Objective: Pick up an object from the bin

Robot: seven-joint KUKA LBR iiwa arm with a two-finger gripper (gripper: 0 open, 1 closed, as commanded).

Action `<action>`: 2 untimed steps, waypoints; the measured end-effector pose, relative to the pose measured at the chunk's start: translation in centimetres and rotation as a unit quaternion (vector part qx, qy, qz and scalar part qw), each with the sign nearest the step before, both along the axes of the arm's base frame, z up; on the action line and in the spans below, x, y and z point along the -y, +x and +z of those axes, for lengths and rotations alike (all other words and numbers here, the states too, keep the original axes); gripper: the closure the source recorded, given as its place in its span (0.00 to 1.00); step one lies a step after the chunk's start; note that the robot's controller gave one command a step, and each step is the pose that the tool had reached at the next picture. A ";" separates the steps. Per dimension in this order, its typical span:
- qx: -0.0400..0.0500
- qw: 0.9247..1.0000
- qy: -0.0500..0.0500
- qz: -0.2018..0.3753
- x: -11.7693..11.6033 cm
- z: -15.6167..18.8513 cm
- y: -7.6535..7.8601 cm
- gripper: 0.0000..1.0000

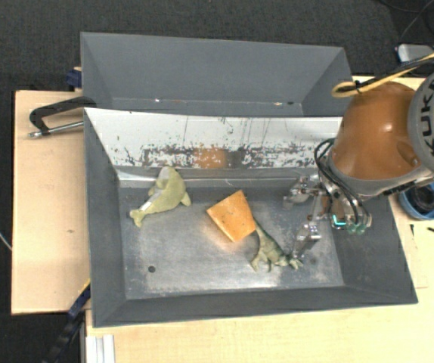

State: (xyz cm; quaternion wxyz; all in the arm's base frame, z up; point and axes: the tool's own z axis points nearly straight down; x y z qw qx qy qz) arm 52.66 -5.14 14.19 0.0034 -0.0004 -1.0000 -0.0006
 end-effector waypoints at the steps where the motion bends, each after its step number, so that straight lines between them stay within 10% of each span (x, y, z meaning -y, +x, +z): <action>1: 0.006 0.999 0.000 -0.040 -3.9 -7.2 -2.9 0.00; 2: 0.008 0.999 0.000 -0.039 -3.8 -6.9 -2.7 1.00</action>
Offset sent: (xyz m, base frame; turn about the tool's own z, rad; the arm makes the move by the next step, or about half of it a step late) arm -0.0300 0.0374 -0.0711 0.0790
